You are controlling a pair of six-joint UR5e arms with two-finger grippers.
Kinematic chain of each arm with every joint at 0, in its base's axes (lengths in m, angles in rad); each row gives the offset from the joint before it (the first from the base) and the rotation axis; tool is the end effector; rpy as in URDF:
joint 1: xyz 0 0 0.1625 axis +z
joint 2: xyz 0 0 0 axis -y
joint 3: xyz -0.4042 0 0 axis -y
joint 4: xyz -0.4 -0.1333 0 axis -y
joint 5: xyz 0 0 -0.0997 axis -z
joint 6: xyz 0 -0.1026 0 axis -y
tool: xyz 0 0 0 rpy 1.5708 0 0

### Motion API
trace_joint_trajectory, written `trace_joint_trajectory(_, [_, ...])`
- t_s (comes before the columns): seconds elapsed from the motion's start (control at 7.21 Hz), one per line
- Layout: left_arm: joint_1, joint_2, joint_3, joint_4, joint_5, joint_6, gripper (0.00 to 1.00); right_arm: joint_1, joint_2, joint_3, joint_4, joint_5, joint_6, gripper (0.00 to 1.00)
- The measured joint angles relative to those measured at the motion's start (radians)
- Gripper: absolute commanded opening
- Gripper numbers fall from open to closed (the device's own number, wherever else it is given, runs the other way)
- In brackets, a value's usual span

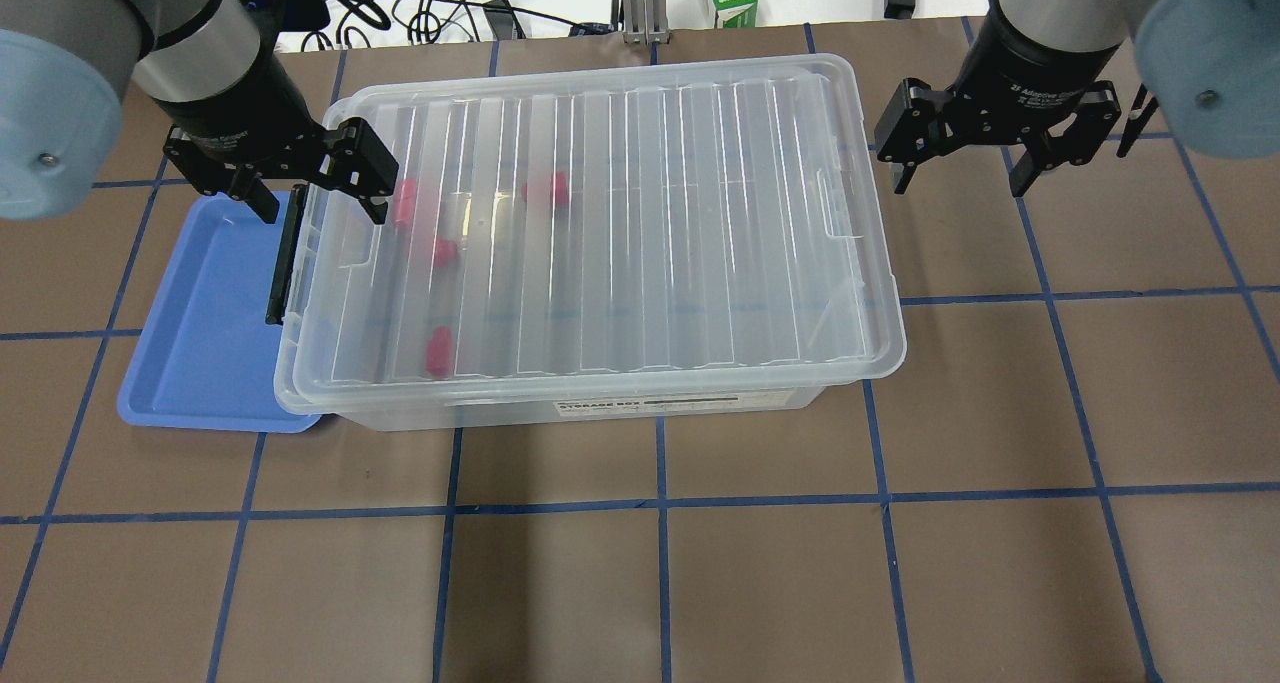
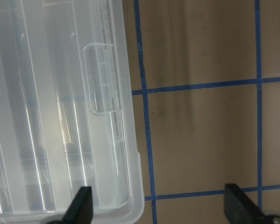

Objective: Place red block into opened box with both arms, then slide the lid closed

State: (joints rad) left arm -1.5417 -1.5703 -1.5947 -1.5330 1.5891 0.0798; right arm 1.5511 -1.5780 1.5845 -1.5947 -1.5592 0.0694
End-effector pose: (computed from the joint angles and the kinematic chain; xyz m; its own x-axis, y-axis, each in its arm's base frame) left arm -0.1168 -0.5045 0.4562 -0.9985 0.0504 -0.0194 0.0507 0.9986 -0.0129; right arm 0.1246 -0.5011 0.4632 -0.9960 0.0888 -0.0128 0.0890 0.9959 -0.0166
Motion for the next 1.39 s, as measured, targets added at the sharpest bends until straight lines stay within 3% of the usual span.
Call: trace_joint_trajectory(1.39, [0.0,-0.006,0.01,-0.002,0.003,0.0,1.0,0.001,-0.024,0.027,-0.012,-0.006,0.001,1.0])
